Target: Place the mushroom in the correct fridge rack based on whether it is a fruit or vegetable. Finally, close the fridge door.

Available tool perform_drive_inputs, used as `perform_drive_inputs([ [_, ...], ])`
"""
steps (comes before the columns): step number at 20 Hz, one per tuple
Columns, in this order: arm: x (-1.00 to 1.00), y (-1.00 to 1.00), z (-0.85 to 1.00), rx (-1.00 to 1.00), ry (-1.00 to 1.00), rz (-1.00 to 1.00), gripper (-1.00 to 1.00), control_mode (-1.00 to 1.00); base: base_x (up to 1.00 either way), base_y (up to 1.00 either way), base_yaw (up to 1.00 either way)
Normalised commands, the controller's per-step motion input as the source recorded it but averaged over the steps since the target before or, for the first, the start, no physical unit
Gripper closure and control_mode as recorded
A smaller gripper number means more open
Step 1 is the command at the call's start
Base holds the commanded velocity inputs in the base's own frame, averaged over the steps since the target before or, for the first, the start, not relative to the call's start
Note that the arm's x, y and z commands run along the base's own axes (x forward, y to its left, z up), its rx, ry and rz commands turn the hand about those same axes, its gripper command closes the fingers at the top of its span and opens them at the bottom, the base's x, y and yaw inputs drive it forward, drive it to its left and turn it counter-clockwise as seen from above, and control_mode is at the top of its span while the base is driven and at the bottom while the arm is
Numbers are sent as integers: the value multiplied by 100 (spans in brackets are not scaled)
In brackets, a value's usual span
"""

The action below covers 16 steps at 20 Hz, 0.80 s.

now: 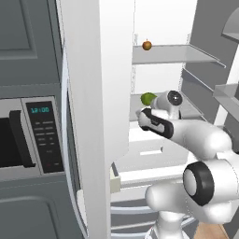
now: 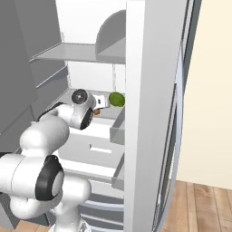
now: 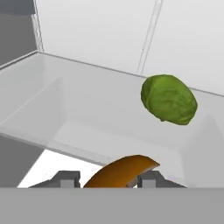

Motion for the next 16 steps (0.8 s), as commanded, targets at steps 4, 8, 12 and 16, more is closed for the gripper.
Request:
perform_drive_inputs([
  [4,74,0,-7,1,0,0,100,-100,0,0,0],
  [8,78,1,-2,0,0,0,100,-100,0,0,0],
  [12,67,2,-15,0,0,0,100,-100,0,0,0],
  [16,49,0,-49,0,-1,2,-100,-100,0,0,0],
])
